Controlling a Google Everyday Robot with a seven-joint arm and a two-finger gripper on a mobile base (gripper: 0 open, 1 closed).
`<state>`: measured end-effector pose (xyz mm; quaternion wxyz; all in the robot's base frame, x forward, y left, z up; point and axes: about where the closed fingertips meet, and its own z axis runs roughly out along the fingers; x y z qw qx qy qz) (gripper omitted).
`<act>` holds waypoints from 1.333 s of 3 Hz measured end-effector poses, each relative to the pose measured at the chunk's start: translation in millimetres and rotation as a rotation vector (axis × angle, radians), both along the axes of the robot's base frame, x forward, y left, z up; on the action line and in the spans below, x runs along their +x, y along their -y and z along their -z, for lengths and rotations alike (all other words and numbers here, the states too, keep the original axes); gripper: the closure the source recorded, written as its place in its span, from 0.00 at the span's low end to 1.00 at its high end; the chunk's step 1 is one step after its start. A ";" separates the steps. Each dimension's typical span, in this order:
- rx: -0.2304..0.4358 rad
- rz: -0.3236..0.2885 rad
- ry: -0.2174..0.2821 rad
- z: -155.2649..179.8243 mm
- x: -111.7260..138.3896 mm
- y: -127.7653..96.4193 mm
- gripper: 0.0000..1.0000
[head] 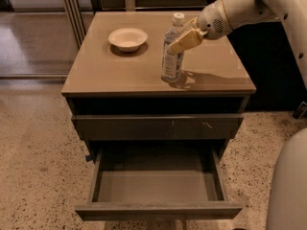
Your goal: Pick blue plastic bottle from middle drawer and place on counter
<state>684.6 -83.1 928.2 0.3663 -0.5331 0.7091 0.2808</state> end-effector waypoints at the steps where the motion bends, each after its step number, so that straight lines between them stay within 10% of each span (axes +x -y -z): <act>1: -0.007 -0.025 0.011 3.0 -7.2 -5.2 1.00; 2: -0.012 -0.047 0.006 7.0 -12.0 -9.7 0.96; 4: -0.012 -0.048 0.006 7.0 -11.9 -9.8 0.50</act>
Offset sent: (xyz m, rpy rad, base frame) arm -0.0201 0.0087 -0.0079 -0.0216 -0.0041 0.0680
